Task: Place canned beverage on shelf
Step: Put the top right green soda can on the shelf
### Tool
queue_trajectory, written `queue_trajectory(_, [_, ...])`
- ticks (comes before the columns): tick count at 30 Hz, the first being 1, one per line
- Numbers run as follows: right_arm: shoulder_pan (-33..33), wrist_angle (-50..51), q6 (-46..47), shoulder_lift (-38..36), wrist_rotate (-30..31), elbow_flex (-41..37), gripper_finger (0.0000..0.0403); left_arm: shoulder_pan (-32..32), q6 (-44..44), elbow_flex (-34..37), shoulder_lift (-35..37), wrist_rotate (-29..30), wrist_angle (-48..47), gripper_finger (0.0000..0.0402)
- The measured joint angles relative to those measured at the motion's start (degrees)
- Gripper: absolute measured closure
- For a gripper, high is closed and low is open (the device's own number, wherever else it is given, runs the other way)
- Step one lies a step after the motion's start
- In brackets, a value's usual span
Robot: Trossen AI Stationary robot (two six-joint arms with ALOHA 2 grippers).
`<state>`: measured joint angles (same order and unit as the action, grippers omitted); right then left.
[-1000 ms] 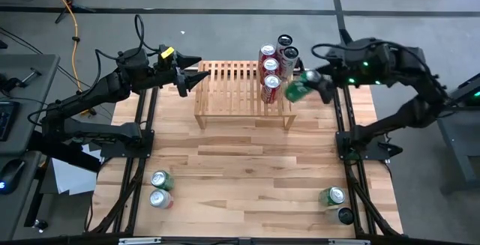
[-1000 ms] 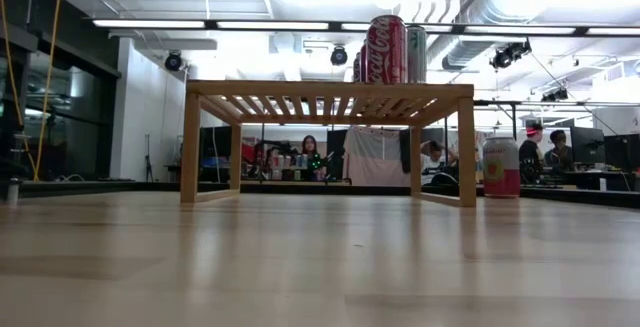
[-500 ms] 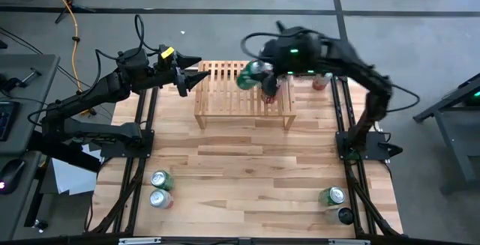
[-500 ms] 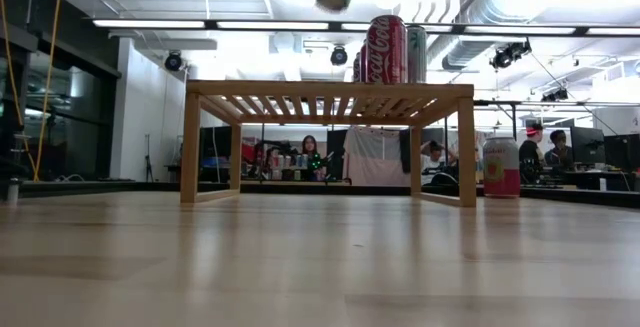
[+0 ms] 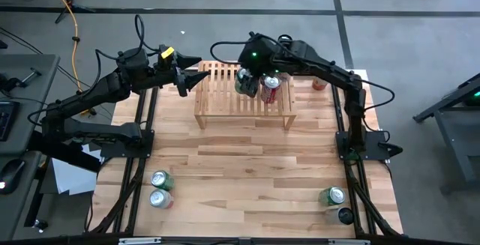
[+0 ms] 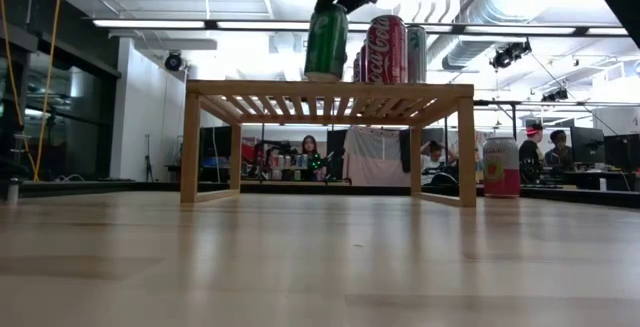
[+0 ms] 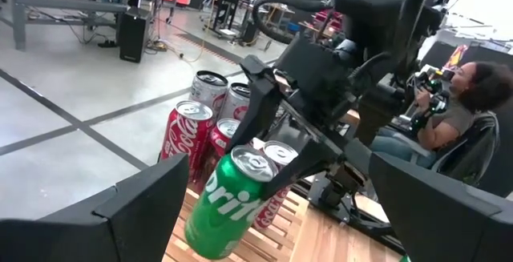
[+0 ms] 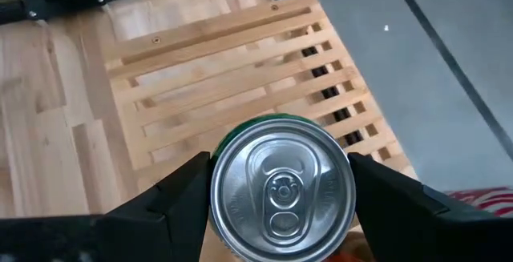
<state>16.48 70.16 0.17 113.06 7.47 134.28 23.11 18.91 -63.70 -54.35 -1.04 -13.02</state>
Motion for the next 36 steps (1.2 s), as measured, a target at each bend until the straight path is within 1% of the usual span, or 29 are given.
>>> queue_trajectory(7, [1.7,3.8,4.1,0.7,-3.0,-0.2,0.0159,0.0,0.0,0.0,0.0,0.0,0.0,0.0025])
queue_trajectory(10, [2.2,5.8,4.4,0.7,-3.0,-0.2,0.0159,0.0,0.0,0.0,0.0,0.0,0.0,0.0025])
queue_trajectory(12, [2.3,5.8,4.4,0.7,-3.0,-0.2,0.0158,0.0,0.0,0.0,0.0,0.0,0.0,0.0025])
queue_trajectory(16, [2.3,5.9,4.4,0.7,-3.1,-0.2,0.0131,0.0,0.0,0.0,0.0,0.0,0.0,0.0025])
queue_trajectory(18, [2.3,5.9,4.4,0.7,-3.1,-0.2,0.0125,0.0,0.0,0.0,0.0,0.0,0.0,0.0025])
queue_trajectory(36, [2.3,6.2,4.3,0.6,-3.0,-0.1,0.0117,0.0,0.0,0.0,0.0,0.0,0.0,0.0025])
